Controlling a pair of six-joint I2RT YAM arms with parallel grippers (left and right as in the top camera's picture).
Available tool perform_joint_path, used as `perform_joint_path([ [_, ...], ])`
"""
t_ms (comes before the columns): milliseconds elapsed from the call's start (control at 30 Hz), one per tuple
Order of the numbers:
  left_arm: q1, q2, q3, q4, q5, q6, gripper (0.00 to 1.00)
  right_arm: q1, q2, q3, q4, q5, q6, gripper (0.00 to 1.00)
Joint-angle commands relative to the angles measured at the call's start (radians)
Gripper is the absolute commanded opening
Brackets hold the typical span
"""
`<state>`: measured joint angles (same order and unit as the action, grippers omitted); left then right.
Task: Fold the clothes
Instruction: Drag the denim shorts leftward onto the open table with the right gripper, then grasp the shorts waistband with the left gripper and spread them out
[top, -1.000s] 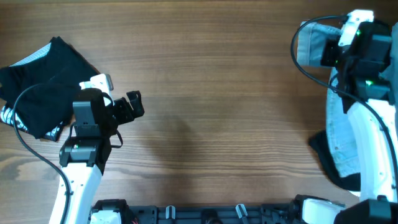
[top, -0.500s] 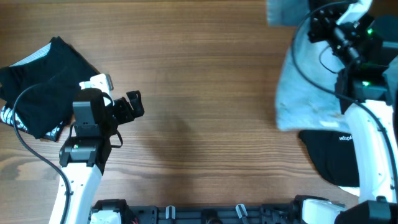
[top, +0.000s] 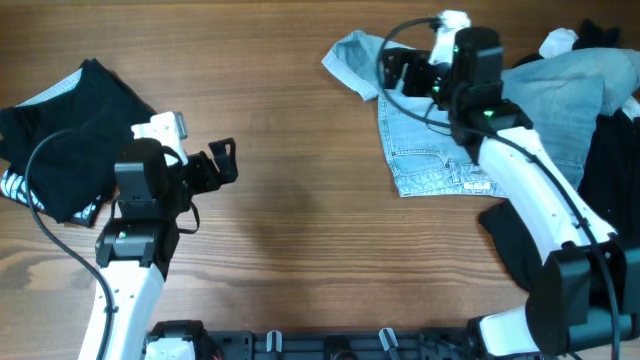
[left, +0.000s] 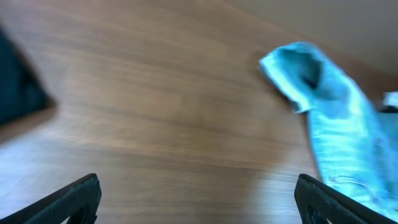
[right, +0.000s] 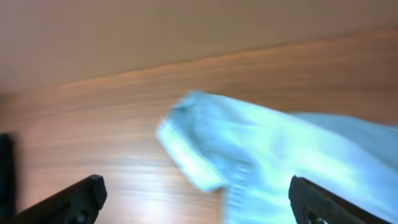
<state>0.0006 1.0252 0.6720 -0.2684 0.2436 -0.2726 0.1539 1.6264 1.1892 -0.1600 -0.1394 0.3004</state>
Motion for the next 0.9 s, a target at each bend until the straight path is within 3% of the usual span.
perform_joint_path([
  [0,-0.016,0.016,0.017,0.035,0.138,-0.006,1.0,-0.062,-0.067,0.015,-0.17,0.135,-0.071,1.0],
  [167,-0.136,0.113,0.017,0.076,0.138,-0.031,1.0,-0.117,-0.077,0.015,-0.417,0.143,-0.085,1.0],
  [300,-0.305,0.286,0.018,0.201,0.137,-0.105,1.0,-0.139,-0.077,0.015,-0.535,0.124,-0.145,1.0],
  [467,-0.456,0.484,0.018,0.373,0.105,-0.157,1.0,-0.126,-0.07,0.012,-0.671,-0.085,-0.263,0.99],
  [600,-0.451,0.484,0.018,0.374,0.011,-0.163,1.0,-0.062,-0.056,-0.039,-0.675,-0.09,-0.295,0.99],
  [867,-0.292,0.414,0.018,0.282,0.006,-0.163,1.0,0.077,0.113,-0.098,-0.61,-0.048,-0.259,0.92],
])
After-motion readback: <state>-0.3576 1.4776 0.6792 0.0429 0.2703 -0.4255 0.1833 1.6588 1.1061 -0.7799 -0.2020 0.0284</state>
